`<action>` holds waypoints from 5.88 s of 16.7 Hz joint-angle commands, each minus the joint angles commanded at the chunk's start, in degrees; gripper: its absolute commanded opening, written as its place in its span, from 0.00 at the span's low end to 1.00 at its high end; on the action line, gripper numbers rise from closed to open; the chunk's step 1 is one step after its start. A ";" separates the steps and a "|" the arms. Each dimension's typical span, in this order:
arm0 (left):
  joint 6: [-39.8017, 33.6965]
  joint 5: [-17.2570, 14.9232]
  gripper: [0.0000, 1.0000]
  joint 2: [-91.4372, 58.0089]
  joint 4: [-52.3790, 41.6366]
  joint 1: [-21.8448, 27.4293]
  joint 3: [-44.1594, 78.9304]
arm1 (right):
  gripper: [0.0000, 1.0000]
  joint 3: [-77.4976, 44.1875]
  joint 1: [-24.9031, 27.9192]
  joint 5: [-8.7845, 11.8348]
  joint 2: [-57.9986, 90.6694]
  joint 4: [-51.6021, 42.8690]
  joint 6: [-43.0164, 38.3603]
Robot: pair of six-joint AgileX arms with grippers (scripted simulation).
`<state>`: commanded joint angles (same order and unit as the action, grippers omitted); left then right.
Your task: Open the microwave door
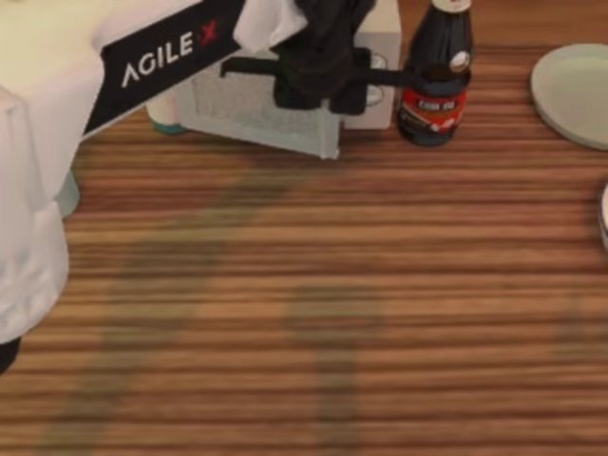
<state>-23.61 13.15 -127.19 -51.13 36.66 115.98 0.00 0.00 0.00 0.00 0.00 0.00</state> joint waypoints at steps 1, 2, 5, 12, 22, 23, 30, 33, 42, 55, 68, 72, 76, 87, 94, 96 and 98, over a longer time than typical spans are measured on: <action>0.00 0.00 0.00 0.00 0.00 0.00 0.00 | 1.00 0.00 0.00 0.00 0.00 0.00 0.00; 0.00 0.00 0.00 0.00 0.00 0.00 0.00 | 1.00 0.00 0.00 0.00 0.00 0.00 0.00; -0.22 -0.34 0.00 -0.09 0.06 0.41 0.07 | 1.00 0.00 0.00 0.00 0.00 0.00 0.00; 4.69 -2.43 0.00 4.84 3.96 -0.63 -7.63 | 1.00 0.00 0.00 0.00 0.00 0.00 0.00; 5.57 -2.86 0.00 5.53 4.54 -0.73 -8.93 | 1.00 0.00 0.00 0.00 0.00 0.00 0.00; 5.57 -2.86 0.00 5.53 4.54 -0.73 -8.93 | 1.00 0.00 0.00 0.00 0.00 0.00 0.00; 5.57 -2.86 0.00 5.53 4.54 -0.73 -8.93 | 1.00 0.00 0.00 0.00 0.00 0.00 0.00; 5.57 -2.86 0.00 5.53 4.54 -0.73 -8.93 | 1.00 0.00 0.00 0.00 0.00 0.00 0.00; 6.84 -3.91 0.00 6.76 5.45 -0.74 -10.81 | 1.00 0.00 0.00 0.00 0.00 0.00 0.00; 11.56 -6.13 0.00 10.54 8.11 -1.83 -16.61 | 1.00 0.00 0.00 0.00 0.00 0.00 0.00; 11.56 -6.13 0.00 10.54 8.11 -1.83 -16.61 | 1.00 0.00 0.00 0.00 0.00 0.00 0.00; 11.56 -6.13 0.00 10.54 8.11 -1.83 -16.61 | 1.00 0.00 0.00 0.00 0.00 0.00 0.00; 12.97 -7.30 0.00 11.69 8.78 -1.95 -18.34 | 1.00 0.00 0.00 0.00 0.00 0.00 0.00; 18.04 -9.82 0.00 15.12 10.74 -3.35 -23.25 | 1.00 0.00 0.00 0.00 0.00 0.00 0.00; 18.04 -9.82 0.00 15.12 10.74 -3.35 -23.25 | 1.00 0.00 0.00 0.00 0.00 0.00 0.00; 18.04 -9.82 0.00 15.12 10.74 -3.35 -23.25 | 1.00 0.00 0.00 0.00 0.00 0.00 0.00; 18.04 -9.82 0.00 15.12 10.74 -3.35 -23.25 | 1.00 0.00 0.00 0.00 0.00 0.00 0.00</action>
<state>-5.57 3.33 -112.07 -40.39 33.30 92.74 0.00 0.00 0.00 0.00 0.00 0.00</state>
